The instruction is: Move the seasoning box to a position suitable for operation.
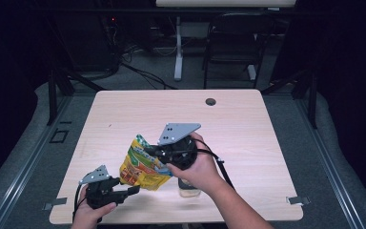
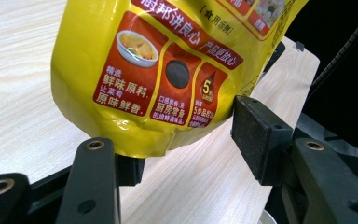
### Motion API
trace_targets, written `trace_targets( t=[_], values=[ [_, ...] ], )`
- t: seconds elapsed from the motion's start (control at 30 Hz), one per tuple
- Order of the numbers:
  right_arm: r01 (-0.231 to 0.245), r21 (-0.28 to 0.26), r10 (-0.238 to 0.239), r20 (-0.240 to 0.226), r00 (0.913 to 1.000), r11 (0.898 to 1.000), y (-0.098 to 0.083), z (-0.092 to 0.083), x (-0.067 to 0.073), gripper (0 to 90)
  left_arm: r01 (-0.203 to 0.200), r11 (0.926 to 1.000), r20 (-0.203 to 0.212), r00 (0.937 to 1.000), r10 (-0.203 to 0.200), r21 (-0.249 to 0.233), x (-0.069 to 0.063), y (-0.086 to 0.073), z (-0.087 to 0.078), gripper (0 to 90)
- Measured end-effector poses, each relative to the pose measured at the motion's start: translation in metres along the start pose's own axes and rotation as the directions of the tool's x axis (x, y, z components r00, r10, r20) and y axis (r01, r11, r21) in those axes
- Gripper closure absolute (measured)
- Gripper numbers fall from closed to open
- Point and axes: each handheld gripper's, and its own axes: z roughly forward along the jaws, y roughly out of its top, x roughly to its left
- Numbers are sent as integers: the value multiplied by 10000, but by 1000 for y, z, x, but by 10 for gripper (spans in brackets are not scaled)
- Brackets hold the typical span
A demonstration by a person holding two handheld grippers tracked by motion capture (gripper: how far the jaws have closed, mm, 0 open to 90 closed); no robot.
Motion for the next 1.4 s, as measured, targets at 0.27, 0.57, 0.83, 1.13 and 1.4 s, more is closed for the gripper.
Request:
trace_targets(
  t=[0.27, 0.57, 0.83, 1.13, 1.4],
  values=[
    [-176, 171, 174, 112, 9998, 9997, -12, -3, -4, 900, -87, 10000, -157, 9998, 86, -27, 0, 0, -1, 503],
    [-466, 331, 456, 277, 9986, 9984, -32, -5, -10, 900, -200, 9998, -281, 9994, 200, -22, 1, -1, -4, 533],
    [-518, 583, 493, 438, 9978, 9970, -45, -3, -13, 899, -266, 9996, -465, 9986, 263, -46, 0, -1, -4, 542],
    [-799, 818, 739, 739, 9945, 9934, -62, 0, -20, 892, -284, 9995, -386, 9989, 280, -98, 1, -1, -5, 573],
    [-1020, 976, 939, 842, 9920, 9900, -71, 5, -25, 885, -302, 9995, -440, 9986, 298, -80, 1, -1, -5, 601]
  ],
)
